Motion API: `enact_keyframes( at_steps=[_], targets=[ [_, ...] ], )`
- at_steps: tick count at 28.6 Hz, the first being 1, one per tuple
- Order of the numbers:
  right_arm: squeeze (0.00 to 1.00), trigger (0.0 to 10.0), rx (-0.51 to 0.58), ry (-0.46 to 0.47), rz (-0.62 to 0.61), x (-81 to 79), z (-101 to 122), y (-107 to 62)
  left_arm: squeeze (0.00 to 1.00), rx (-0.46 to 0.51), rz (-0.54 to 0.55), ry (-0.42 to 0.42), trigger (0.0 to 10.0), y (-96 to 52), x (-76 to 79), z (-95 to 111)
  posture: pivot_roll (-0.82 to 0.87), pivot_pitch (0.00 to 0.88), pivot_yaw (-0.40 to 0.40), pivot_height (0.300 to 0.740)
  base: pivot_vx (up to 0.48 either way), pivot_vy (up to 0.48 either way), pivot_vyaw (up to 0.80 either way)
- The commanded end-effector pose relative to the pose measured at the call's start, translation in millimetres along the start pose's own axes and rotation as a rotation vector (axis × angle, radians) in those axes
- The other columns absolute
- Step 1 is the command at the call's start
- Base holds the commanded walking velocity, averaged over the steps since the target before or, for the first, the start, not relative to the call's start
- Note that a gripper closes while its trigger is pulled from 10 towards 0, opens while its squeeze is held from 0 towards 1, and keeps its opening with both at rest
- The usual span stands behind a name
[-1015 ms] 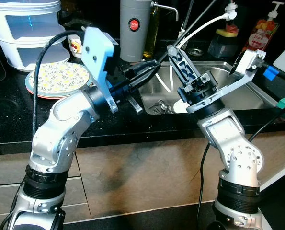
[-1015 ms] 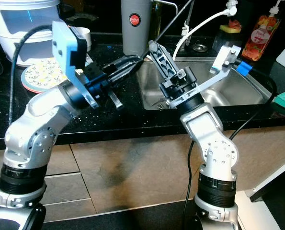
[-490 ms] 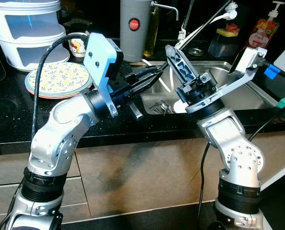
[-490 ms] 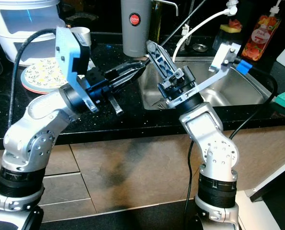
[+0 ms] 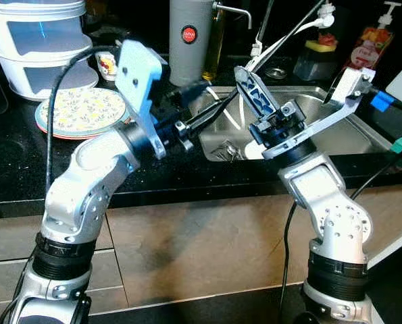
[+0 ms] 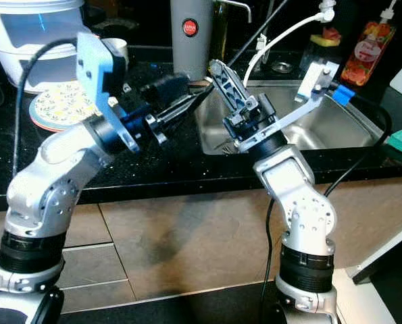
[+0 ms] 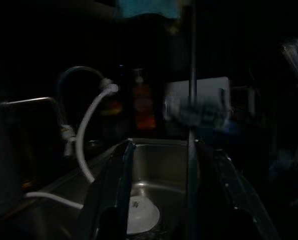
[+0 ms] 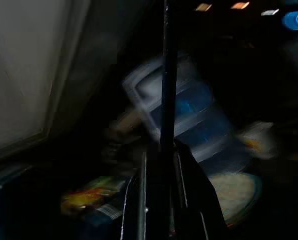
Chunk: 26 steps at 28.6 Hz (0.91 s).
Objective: Kitchen organization
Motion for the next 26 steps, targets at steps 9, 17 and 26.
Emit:
enact_keyframes(
  at_steps=[9, 17, 26],
  targets=[
    [0.00, 10.0, -0.227, -0.427, -0.599, 116.1, -28, 15.2, 0.00, 0.064, 0.082, -0.055, 10.0, -1.9, -18.7, 9, 0.11, 0.000, -0.086, 0.740, 0.000, 0.000, 0.00],
    [1.00, 10.0, -0.230, -0.503, -0.726, 135.7, -13, 20.0, 0.00, 0.009, 0.162, -0.040, 10.0, -2.6, -22.6, -5, 0.14, 0.000, -0.112, 0.740, 0.000, 0.000, 0.00],
    [0.00, 10.0, -0.036, -0.638, -0.454, 97.7, 9, 45.3, 0.00, -0.306, 0.529, 0.001, 10.0, -6.8, -61.9, -62, 0.11, 0.000, -0.092, 0.740, 0.000, 0.000, 0.00]
  ],
)
Point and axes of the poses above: a point about 5 cm out from each wrist's last joint towards the gripper, its own y axis pointing out of the wrist towards the gripper, its own z axis along the axis of the wrist's last joint, x = y × z, the point moved 1 cm from there along y, pointing out of the wrist towards the gripper, and after that the axes turned 11 degrees about -y, right-handed, at the moved point
